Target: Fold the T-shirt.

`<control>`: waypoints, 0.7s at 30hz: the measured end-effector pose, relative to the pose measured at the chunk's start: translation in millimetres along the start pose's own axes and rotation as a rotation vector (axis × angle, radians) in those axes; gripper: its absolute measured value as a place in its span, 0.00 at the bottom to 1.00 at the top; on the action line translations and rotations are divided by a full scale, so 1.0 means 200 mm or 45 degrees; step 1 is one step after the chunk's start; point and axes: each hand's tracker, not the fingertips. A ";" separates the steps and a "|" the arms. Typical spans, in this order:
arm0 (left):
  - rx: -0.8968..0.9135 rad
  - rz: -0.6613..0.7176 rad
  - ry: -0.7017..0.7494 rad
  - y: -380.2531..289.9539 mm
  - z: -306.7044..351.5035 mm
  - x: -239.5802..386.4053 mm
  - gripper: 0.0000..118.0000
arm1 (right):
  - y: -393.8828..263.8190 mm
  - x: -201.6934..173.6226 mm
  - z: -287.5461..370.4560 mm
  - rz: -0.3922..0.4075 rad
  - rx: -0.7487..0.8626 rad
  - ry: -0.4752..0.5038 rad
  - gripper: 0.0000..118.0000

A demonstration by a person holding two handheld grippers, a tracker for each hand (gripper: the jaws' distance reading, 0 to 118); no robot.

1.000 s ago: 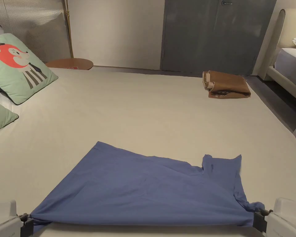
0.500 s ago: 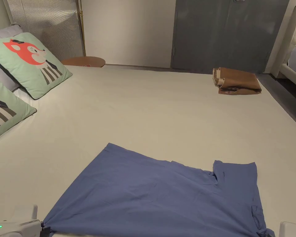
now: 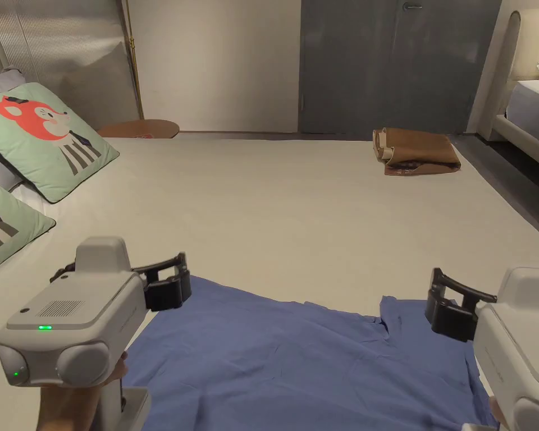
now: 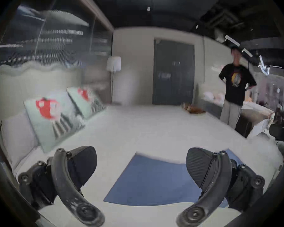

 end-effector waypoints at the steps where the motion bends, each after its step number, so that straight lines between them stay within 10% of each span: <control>1: 0.049 0.005 0.002 0.02 0.01 0.03 0.91 | 0.02 -0.02 0.01 0.017 0.022 -0.012 0.90; 5: 0.175 -0.058 -0.024 0.05 0.01 0.11 0.82 | 0.09 -0.08 0.07 0.073 0.119 -0.041 0.66; 7: 0.206 -0.066 -0.050 0.04 0.03 0.14 0.43 | 0.06 -0.09 0.06 0.079 0.139 -0.058 0.31; 8: 0.207 -0.061 -0.058 0.04 0.01 0.15 0.03 | 0.06 -0.09 0.06 0.085 0.148 -0.063 0.04; 21: -0.114 -0.081 -0.155 0.02 -0.37 0.12 0.00 | 0.12 -0.06 0.02 0.064 0.177 -0.071 0.00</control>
